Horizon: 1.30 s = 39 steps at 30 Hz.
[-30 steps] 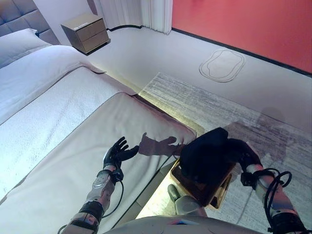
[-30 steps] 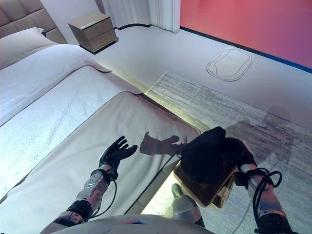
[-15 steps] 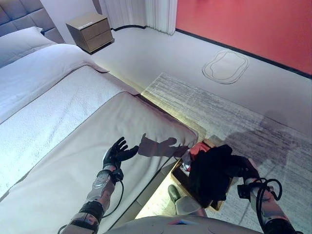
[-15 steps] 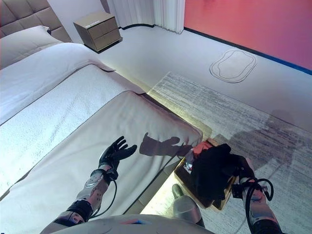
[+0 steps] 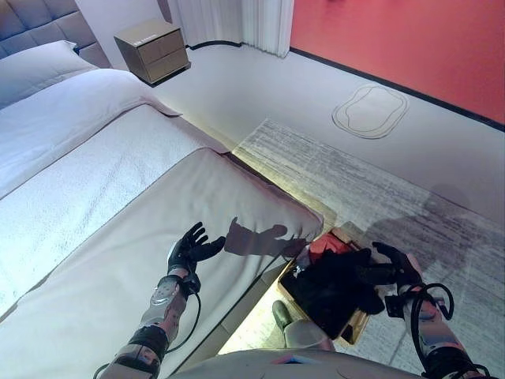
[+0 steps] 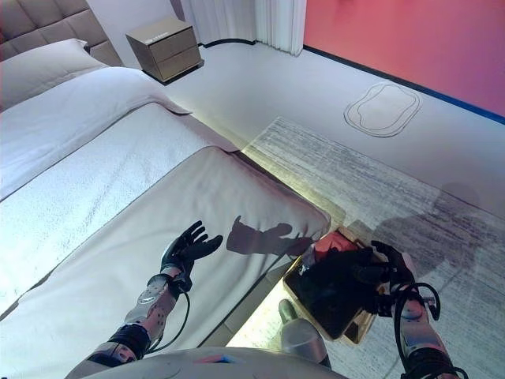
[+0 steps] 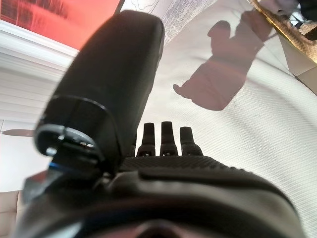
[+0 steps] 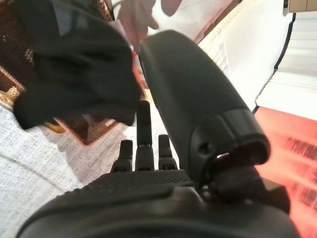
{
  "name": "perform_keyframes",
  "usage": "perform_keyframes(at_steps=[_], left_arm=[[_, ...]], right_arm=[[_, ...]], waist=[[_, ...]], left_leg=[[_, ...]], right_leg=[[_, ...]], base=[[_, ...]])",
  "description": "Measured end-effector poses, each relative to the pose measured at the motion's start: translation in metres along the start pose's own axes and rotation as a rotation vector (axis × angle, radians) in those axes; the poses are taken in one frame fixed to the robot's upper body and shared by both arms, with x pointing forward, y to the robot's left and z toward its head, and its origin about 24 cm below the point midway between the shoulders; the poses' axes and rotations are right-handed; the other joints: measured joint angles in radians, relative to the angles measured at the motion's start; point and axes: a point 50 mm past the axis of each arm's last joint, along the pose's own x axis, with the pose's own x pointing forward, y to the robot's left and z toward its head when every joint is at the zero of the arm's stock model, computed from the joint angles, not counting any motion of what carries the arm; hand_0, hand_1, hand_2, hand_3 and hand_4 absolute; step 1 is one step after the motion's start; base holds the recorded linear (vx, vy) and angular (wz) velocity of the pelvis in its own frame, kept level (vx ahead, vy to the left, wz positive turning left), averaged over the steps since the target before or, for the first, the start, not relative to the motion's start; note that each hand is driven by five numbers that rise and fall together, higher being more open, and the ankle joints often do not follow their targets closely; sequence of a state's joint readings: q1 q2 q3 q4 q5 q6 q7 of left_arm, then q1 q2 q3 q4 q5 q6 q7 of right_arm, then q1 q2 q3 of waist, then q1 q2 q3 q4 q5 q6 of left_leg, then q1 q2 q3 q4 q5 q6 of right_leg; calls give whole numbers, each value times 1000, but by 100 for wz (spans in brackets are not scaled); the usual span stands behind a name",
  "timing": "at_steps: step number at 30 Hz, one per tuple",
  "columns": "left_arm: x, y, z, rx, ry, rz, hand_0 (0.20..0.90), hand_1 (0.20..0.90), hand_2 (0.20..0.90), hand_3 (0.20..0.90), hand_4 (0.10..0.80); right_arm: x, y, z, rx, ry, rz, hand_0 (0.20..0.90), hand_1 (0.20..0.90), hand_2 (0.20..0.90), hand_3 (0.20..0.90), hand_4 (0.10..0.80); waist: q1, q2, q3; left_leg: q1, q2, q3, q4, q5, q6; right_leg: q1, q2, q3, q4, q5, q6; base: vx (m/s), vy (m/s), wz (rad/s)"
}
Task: Pick up the clothes from the bed and place them into the basket
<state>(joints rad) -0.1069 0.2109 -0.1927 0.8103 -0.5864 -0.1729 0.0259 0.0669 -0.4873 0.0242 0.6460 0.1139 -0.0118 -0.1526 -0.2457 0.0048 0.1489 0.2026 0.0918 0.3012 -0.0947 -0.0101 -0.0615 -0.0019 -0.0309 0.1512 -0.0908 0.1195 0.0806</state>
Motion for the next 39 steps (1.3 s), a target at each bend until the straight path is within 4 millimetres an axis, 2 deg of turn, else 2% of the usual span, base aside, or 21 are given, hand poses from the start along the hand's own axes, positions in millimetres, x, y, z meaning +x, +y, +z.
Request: perform_keyframes(at_steps=[10,17,23,26,30,33,39], left_arm=[[0,0,-1,1,2,-12,900,900,900,900,800],[-4,3,-7,2,19,-5,900,900,900,900,800],[-9,5,-15,71,33,-22,900,900,900,900,800],[-11,1,-12,132,-17,-39,900,900,900,900,800],[-11,-10,-1,236,-123,-51,900,900,900,900,800],[-12,-13,1,303,-156,-48,900,900,900,900,800],[-18,-3,-7,345,-144,5,900,900,900,900,800]], right_arm=[[0,0,5,-17,-23,-5,900,900,900,900,800],[-1,3,28,-63,-135,-5,900,900,900,900,800],[-9,14,66,-121,-322,46,900,900,900,900,800],[-17,25,84,-173,-438,93,900,900,900,900,800],[-23,42,103,-263,-560,144,900,900,900,900,800],[-24,53,115,-314,-614,168,900,900,900,900,800],[-25,57,128,-412,-696,171,900,900,900,900,800]], waist=[[0,0,0],[-4,2,-1],[0,3,-2],[10,4,-3],[69,5,-4],[113,7,-6],[182,8,-8]], left_leg=[[-1,-1,-1,0,0,0],[-1,-2,-1,0,0,1],[-6,-2,-13,0,4,3],[-15,-1,-48,0,11,4],[-34,-1,-96,0,28,3],[-49,-2,-129,0,37,7],[-76,-3,-210,0,50,11]], right_leg=[[0,-6,-1,0,1,-1],[-1,-7,-1,0,0,0],[1,-9,-10,0,1,-1],[9,-13,-33,0,0,-2],[11,-17,-78,-1,0,-2],[12,-26,-109,-1,0,-1],[35,-38,-189,-6,-12,-1]], base=[[0,0,0],[0,0,0],[9,0,5],[9,-32,30],[-1,-51,34],[15,-40,33],[35,-22,39]])
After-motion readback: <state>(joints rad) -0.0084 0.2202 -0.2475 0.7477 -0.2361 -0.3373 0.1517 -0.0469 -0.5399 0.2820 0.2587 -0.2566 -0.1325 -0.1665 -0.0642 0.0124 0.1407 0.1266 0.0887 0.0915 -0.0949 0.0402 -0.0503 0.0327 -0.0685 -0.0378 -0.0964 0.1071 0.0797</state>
